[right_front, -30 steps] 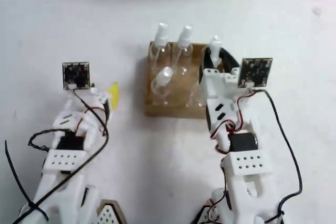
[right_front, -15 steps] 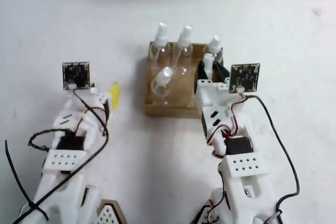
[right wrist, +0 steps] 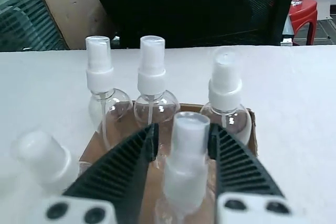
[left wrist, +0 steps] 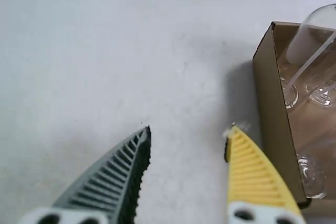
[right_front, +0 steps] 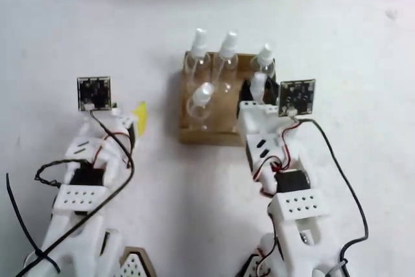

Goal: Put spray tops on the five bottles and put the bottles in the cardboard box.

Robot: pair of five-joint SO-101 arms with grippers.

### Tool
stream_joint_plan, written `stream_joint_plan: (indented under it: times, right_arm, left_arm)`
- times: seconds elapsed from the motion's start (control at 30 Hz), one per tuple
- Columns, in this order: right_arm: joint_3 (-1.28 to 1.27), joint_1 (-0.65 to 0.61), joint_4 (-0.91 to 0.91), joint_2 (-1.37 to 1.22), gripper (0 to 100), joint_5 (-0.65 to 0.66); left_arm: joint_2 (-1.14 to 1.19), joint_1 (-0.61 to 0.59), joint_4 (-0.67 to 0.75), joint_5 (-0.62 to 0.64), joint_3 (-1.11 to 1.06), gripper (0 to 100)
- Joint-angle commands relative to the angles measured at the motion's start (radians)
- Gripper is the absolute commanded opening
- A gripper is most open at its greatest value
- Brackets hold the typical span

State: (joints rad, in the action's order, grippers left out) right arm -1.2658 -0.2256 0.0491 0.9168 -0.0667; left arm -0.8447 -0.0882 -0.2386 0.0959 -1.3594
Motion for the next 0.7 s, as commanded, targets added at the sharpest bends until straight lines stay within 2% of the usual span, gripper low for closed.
stream_joint_plan:
  times: [0.0,0.2,0.43,0.57,0.67]
  right_arm:
    - [0.012,-0.058,-0.019,0.010,14.7,0.072]
    - [0.025,-0.039,0.042,0.197,14.9,0.124]
    - [0.242,0.038,0.441,0.641,14.5,0.130]
    - [0.351,0.047,0.568,0.644,14.4,0.146]
    - [0.465,0.056,0.679,0.644,12.2,0.227]
  left_arm:
    - [-0.015,0.012,0.021,-0.008,0.005,22]
    - [-0.015,0.012,0.021,-0.008,0.005,22]
    - [-0.015,0.012,0.020,-0.008,0.005,22]
    - [-0.019,0.002,0.018,-0.008,0.005,22]
    - [-0.024,-0.028,0.021,-0.006,0.025,22]
